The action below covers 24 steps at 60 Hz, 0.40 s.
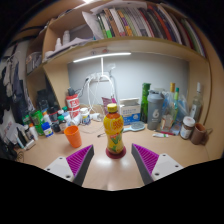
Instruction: Pour water
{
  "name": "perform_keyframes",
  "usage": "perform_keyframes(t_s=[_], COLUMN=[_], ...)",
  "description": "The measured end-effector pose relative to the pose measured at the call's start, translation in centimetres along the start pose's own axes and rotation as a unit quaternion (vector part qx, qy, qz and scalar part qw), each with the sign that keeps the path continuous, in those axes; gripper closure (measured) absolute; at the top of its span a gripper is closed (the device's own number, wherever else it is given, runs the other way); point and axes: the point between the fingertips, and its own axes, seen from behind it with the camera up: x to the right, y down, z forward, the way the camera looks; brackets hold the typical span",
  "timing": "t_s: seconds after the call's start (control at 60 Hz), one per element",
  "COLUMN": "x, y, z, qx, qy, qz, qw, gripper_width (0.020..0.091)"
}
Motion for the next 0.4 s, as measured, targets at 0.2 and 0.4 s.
perform_keyframes(t_s=[0.2, 0.4], x=[-2.6, -3.8], y=[-0.9, -1.0], z=[-12.0, -19.3], qx=[-0.001, 0.0], qy=[0.029, 0.029], qz=[-0.011, -0.014], qw=[1.0, 0.999], gripper_width=[0.0264, 0.0261])
